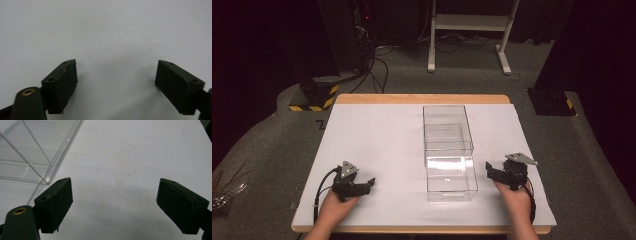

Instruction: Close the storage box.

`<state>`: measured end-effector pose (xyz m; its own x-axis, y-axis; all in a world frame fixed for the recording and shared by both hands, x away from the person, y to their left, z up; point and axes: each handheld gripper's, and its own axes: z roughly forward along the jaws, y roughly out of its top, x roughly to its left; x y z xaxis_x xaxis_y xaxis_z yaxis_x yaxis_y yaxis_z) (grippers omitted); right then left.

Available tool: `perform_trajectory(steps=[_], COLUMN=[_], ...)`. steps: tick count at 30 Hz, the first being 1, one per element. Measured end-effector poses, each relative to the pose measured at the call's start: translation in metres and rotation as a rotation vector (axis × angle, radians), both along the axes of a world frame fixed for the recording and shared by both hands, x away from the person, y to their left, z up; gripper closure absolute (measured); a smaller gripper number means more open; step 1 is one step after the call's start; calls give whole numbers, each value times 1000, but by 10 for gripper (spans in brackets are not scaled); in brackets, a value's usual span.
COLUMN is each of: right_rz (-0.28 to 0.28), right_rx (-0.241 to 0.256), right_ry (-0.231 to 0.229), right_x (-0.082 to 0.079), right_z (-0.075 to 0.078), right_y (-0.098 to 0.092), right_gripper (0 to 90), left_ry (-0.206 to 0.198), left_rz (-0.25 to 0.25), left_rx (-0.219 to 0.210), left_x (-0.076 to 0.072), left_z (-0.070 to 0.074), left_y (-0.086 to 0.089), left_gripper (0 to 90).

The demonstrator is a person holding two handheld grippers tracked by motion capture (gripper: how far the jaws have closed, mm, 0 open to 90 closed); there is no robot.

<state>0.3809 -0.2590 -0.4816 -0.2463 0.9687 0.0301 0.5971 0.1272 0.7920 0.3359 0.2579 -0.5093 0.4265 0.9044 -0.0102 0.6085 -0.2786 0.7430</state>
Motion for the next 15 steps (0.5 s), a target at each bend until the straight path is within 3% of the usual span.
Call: perform_trajectory(steps=[3,5,12,15], right_rz=[12,23,60,90], right_rx=[5,36,49,52], right_ry=[-18,-24,-52,-93], right_x=[-4,-11,-24,-33], right_z=[2,5,13,17], right_y=[0,2,3,3], right_gripper=[137,137,136,136], left_ry=[-8,-7,-6,-6], left_rz=[5,5,4,3], left_rx=[15,15,14,14], left_x=[-1,0,0,0], left_z=[0,0,0,0], left_y=[-1,-1,-1,-1], left_gripper=[186,186,186,186])
